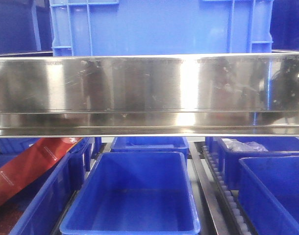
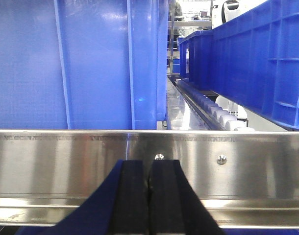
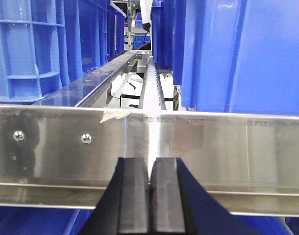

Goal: Place cylindrical capacitor in blue bin on shelf

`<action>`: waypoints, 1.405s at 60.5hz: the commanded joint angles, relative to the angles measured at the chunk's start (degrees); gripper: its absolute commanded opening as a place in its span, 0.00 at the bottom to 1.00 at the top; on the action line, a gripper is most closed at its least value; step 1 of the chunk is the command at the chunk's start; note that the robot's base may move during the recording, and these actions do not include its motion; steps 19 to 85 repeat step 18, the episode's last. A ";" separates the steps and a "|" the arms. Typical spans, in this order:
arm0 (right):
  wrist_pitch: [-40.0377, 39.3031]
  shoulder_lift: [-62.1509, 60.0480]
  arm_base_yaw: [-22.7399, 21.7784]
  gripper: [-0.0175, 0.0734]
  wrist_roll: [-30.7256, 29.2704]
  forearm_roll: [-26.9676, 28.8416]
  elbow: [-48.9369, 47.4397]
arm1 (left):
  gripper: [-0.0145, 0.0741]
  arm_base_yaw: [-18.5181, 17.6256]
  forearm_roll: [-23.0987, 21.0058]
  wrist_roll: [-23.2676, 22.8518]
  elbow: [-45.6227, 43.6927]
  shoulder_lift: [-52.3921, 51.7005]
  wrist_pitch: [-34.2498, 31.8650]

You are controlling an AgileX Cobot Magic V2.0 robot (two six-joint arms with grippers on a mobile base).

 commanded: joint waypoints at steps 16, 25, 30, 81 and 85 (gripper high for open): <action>-1.22 -0.22 -0.16 0.01 0.07 -0.49 0.04 | 0.04 0.05 -0.33 0.06 -0.13 -0.31 -1.03; -1.22 -0.22 -0.16 0.01 0.07 -0.49 0.04 | 0.04 0.05 -0.33 0.06 -0.13 -0.31 -1.03; -1.22 -0.22 -0.16 0.01 0.07 -0.49 0.04 | 0.04 0.05 -0.33 0.06 -0.13 -0.31 -1.03; -1.22 -0.22 -0.16 0.01 0.07 -0.49 0.04 | 0.04 0.05 -0.33 0.06 -0.13 -0.31 -1.03; -1.22 -0.22 -0.16 0.01 0.07 -0.49 0.04 | 0.04 0.05 -0.33 0.06 -0.13 -0.31 -1.03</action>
